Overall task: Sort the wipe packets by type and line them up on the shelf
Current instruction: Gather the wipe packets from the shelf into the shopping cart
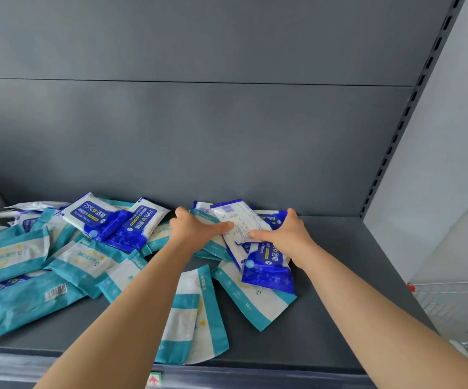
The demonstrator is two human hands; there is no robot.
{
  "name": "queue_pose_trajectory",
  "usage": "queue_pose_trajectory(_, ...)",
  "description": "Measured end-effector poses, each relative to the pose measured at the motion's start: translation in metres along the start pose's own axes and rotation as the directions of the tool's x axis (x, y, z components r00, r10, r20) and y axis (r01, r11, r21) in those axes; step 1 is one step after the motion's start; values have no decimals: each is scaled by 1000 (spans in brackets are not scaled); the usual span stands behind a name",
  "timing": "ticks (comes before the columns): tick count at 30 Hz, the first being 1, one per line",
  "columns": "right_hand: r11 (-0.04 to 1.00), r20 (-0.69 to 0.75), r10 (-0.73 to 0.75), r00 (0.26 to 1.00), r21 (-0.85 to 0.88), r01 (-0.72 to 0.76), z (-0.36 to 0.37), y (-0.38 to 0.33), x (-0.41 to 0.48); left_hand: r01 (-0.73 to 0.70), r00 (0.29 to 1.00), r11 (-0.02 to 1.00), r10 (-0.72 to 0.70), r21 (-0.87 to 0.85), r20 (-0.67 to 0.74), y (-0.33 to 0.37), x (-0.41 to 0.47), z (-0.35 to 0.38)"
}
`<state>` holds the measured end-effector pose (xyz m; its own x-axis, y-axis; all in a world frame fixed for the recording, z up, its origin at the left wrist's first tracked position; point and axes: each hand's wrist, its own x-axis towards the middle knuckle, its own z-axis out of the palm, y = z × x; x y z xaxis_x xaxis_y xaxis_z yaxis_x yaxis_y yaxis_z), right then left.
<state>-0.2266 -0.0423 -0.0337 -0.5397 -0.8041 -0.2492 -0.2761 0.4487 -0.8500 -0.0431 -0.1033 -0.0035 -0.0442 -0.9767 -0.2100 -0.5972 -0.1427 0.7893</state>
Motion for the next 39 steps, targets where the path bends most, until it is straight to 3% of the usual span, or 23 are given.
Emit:
queue_pose_trajectory(4,1000,73,-9,997,28,7,-8,-3,1,-20,997,995,28,-98,75,-1,3,6)
queue_pose_trajectory(11,973,174,-196,965,159,169,-9,-3,-5,-3,985,920,70,-391,156,4,0,6)
queue_pose_trajectory(19,875,121,-356,927,391,285,-23,-39,-6,-269,956,818,293,-508,-35,37,-13,-14)
queue_pose_trajectory(25,832,91,-479,873,363,419,-46,-92,-21,-321,942,726,308,-608,-129,64,-26,-37)
queue_pose_trajectory(33,871,89,-431,898,302,388,-65,-75,-54,-268,950,670,301,-692,-77,49,-54,-19)
queue_pose_trajectory(39,899,-8,-344,939,288,332,-111,-32,-82,-211,940,660,338,-721,34,59,-88,27)
